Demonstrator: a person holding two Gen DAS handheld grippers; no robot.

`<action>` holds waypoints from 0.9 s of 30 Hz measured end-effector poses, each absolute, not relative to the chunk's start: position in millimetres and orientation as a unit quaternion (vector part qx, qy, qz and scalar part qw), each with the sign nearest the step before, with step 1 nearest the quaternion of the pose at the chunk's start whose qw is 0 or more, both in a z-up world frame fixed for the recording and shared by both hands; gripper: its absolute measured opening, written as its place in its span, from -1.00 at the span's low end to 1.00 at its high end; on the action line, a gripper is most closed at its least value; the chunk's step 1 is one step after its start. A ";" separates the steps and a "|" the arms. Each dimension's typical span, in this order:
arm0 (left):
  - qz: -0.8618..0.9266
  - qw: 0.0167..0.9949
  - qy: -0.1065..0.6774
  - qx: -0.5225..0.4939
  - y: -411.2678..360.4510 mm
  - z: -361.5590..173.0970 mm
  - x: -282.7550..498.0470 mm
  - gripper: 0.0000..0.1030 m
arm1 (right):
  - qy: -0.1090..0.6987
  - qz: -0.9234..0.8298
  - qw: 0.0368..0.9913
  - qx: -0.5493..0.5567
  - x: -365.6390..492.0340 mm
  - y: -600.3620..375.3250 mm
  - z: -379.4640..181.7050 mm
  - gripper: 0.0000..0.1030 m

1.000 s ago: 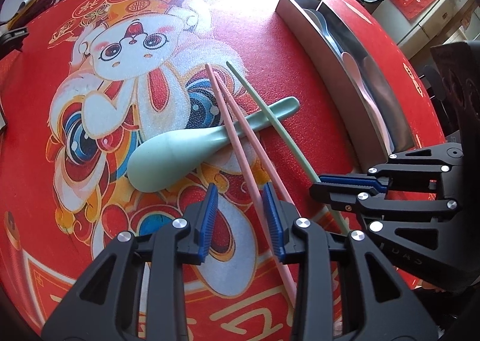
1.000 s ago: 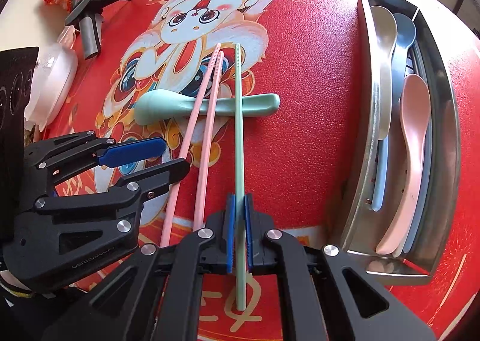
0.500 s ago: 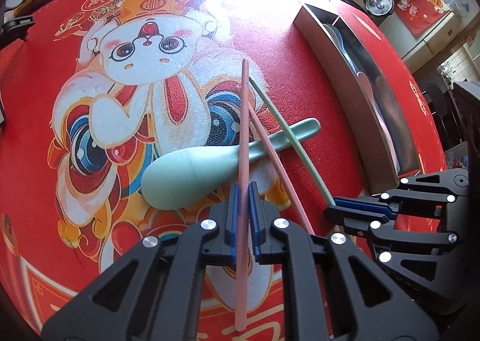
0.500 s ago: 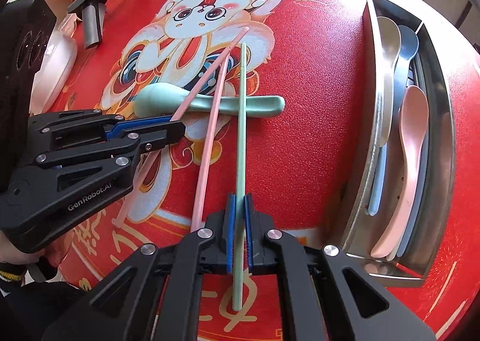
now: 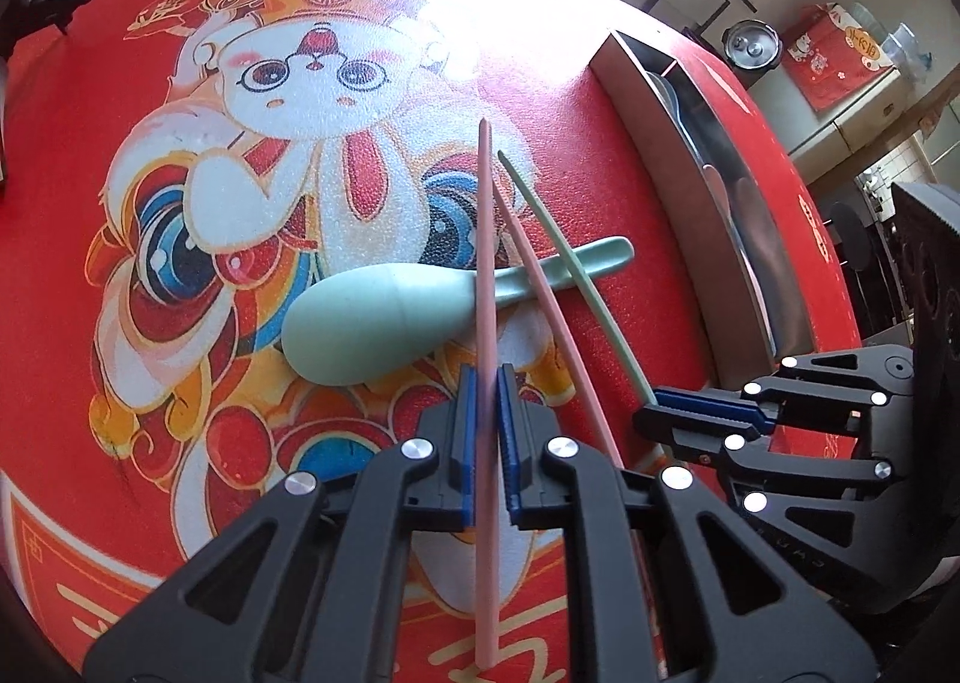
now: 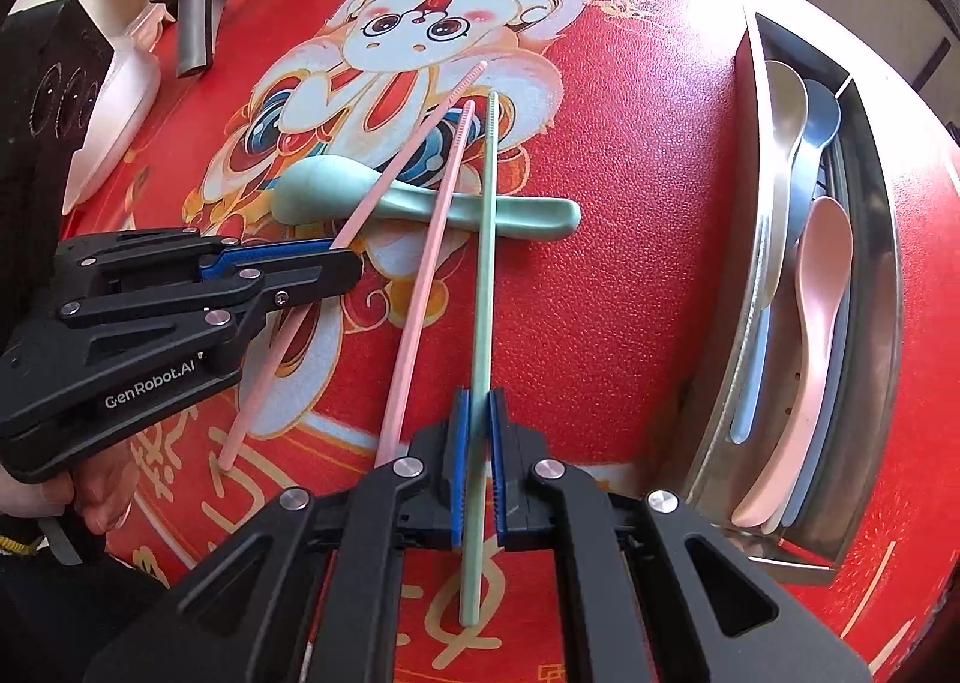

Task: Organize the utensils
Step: 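Carry pink chopstick with left tool while right tool carries green chopstick into tray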

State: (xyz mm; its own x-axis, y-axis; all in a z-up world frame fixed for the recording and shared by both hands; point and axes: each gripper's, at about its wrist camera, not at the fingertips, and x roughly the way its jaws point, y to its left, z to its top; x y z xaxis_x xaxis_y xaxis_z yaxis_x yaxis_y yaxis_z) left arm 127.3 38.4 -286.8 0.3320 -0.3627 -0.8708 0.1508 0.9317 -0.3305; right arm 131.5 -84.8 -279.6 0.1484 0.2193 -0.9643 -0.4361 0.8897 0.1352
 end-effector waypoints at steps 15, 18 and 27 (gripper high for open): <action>-0.152 0.804 0.549 -0.169 74.0 -264.8 107.5 -0.78 | 0.609 0.220 0.762 -0.001 132.5 -111.3 -264.7 -0.88; -0.153 0.806 0.545 -0.175 80.5 -256.4 103.3 -0.78 | 0.603 0.217 0.767 0.019 133.0 -119.2 -259.2 -0.88; -0.160 0.803 0.546 -0.178 73.9 -239.0 111.8 -0.78 | 0.575 0.201 0.791 0.055 139.8 -140.4 -234.4 -0.88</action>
